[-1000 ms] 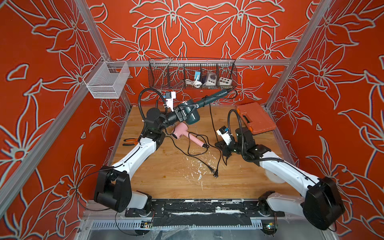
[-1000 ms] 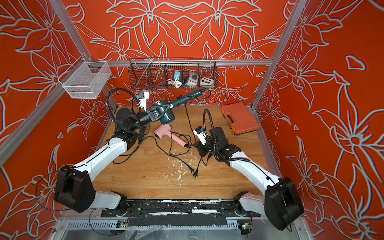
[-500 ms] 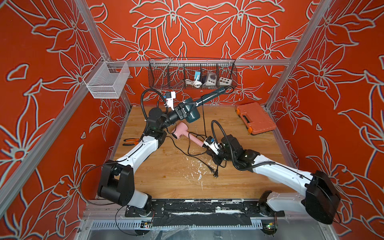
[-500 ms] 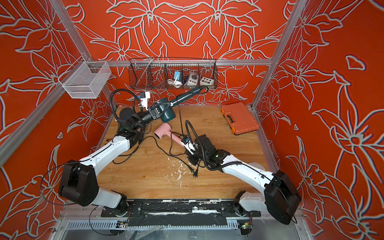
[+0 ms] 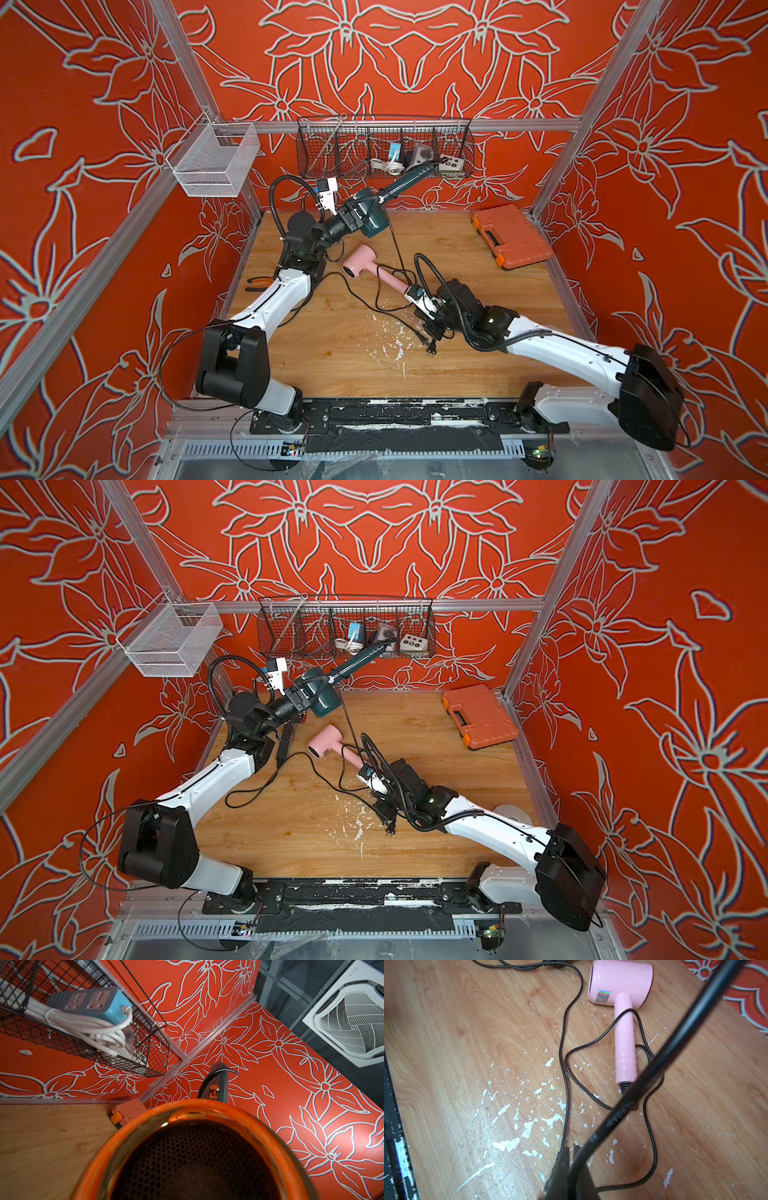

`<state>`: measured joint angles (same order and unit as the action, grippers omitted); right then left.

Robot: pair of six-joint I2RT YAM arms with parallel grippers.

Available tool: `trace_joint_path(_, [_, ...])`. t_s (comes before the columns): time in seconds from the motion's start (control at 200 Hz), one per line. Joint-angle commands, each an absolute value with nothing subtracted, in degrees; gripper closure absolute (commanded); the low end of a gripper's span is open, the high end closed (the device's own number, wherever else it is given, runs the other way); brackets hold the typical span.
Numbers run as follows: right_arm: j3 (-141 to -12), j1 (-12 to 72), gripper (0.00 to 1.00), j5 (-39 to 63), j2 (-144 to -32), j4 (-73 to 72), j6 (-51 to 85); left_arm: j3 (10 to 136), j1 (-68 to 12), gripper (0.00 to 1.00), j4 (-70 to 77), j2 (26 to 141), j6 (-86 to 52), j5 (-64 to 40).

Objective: Wrap the cord around the hair dryer
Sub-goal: Wrap the power cord around the hair dryer.

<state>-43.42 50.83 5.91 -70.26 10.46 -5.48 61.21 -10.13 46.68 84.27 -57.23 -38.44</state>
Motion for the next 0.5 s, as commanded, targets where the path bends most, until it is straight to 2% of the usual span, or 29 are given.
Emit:
trace_joint_path(0.0, [-43.2,51.7,1.00,4.6,-68.5,18.9,-6.5,64.6,-9.1,1.00,51.5,81.4,-54.6,-36.2])
trace_joint_path(0.275, [-52.5,53.4,1.00,-1.0,-59.5,34.9,-9.3,68.1,-9.2,1.00,16.8,75.4,-27.1,-35.6])
trace_joint_path(0.495, [-63.7,53.4,1.00,-6.9,-57.2,44.3,-14.8,70.0,-11.2,1.00,-4.0,74.3,-13.3,-32.0])
